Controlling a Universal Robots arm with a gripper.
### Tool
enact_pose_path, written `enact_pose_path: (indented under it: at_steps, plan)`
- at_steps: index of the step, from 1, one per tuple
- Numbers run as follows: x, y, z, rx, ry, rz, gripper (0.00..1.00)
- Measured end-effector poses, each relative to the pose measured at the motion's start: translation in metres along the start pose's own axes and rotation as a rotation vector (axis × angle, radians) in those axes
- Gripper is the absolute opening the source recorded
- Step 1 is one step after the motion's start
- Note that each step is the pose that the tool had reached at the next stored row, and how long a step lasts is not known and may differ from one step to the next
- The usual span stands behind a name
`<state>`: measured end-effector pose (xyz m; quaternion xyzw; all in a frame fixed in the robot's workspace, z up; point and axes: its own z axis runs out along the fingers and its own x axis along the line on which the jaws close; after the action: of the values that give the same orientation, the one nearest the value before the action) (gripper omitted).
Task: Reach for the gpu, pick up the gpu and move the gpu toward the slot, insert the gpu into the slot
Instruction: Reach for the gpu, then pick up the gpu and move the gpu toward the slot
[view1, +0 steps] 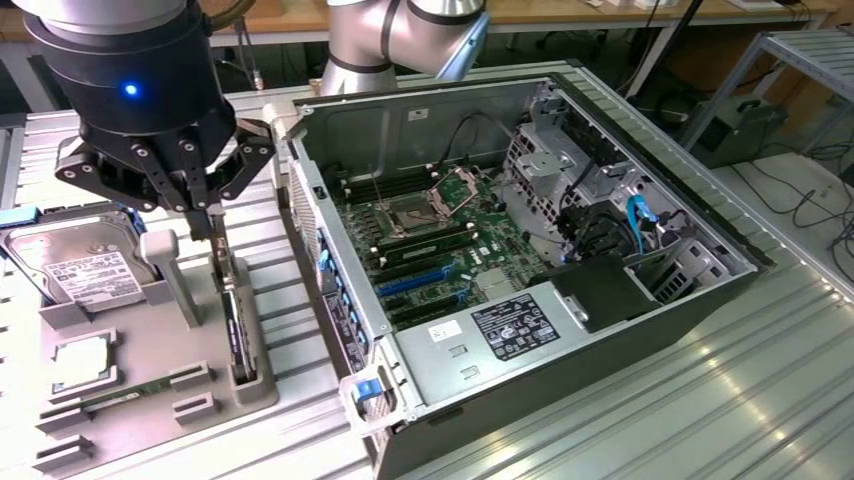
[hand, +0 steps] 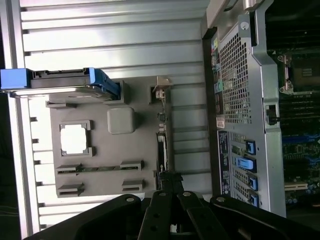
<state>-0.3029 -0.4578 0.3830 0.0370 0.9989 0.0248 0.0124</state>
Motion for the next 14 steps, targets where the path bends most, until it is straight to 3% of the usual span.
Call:
enact_pose_path:
  at_steps: [14]
  plan:
    - [0.0015,-0.0002,0.0001,-0.0060,0.0005,0.000,0.11]
